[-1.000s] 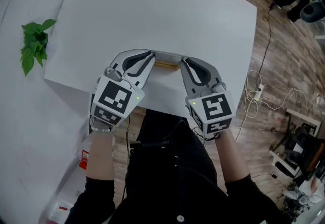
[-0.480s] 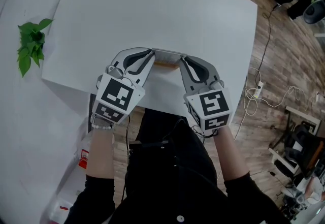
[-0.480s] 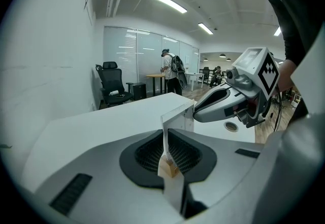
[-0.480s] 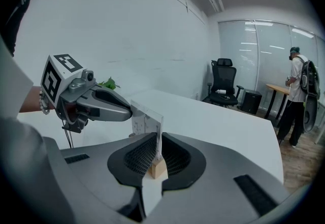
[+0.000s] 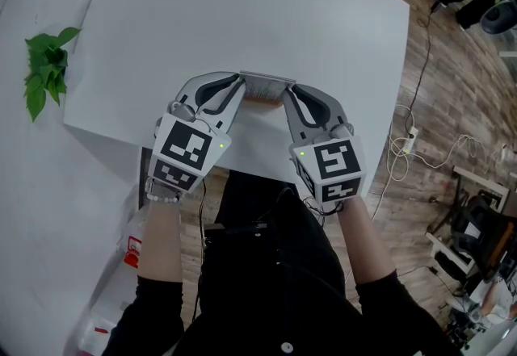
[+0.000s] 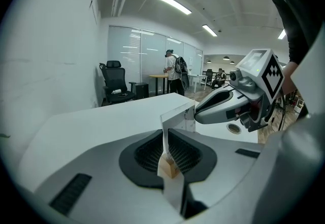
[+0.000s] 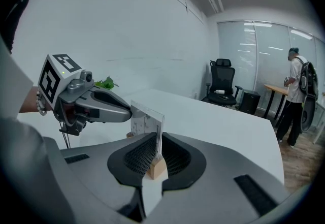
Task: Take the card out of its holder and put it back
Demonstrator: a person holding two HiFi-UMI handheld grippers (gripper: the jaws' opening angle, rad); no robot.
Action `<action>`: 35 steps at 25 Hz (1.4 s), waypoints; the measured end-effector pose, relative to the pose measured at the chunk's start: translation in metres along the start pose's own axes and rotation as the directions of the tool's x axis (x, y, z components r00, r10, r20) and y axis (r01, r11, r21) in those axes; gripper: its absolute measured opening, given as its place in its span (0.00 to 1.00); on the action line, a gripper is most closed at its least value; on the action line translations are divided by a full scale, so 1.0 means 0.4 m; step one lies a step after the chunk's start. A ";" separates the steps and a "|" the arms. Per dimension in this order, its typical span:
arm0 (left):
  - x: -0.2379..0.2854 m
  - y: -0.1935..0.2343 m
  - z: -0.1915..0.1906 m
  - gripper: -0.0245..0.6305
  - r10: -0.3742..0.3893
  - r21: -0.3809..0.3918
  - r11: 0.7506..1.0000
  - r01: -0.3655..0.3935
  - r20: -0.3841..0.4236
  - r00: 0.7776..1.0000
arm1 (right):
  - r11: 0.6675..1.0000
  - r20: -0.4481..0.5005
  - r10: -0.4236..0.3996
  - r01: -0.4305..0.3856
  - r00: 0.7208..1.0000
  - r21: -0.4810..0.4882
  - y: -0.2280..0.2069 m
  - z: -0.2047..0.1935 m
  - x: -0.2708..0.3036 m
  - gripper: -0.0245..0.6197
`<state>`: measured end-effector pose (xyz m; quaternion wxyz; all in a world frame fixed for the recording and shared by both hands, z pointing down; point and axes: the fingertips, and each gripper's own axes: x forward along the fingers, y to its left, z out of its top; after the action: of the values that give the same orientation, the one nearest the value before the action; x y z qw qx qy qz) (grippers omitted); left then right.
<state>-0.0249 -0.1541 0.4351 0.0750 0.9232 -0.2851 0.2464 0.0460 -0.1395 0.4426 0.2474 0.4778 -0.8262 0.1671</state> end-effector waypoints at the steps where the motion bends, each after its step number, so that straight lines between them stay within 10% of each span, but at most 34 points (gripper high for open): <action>1: 0.001 0.001 0.000 0.10 0.006 -0.005 1.000 -0.006 0.003 1.000 | 1.000 0.002 -0.003 0.003 1.000 -0.002 0.000 0.002 0.001 0.14; 18: -0.069 0.017 0.037 0.10 0.102 -0.086 0.992 -0.094 0.085 0.991 | 1.000 0.052 -0.014 0.012 0.999 0.025 0.003 0.022 -0.037 0.23; 35: -0.320 -0.019 0.308 0.07 0.269 -0.064 0.963 -0.262 0.285 0.920 | 0.991 0.351 0.009 0.039 0.936 -0.129 0.044 0.295 -0.275 0.12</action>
<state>-0.0616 -0.1195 0.2646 0.0095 0.9011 -0.4186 0.1123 0.0477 -0.1138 0.2822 0.1292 0.4887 -0.8626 0.0216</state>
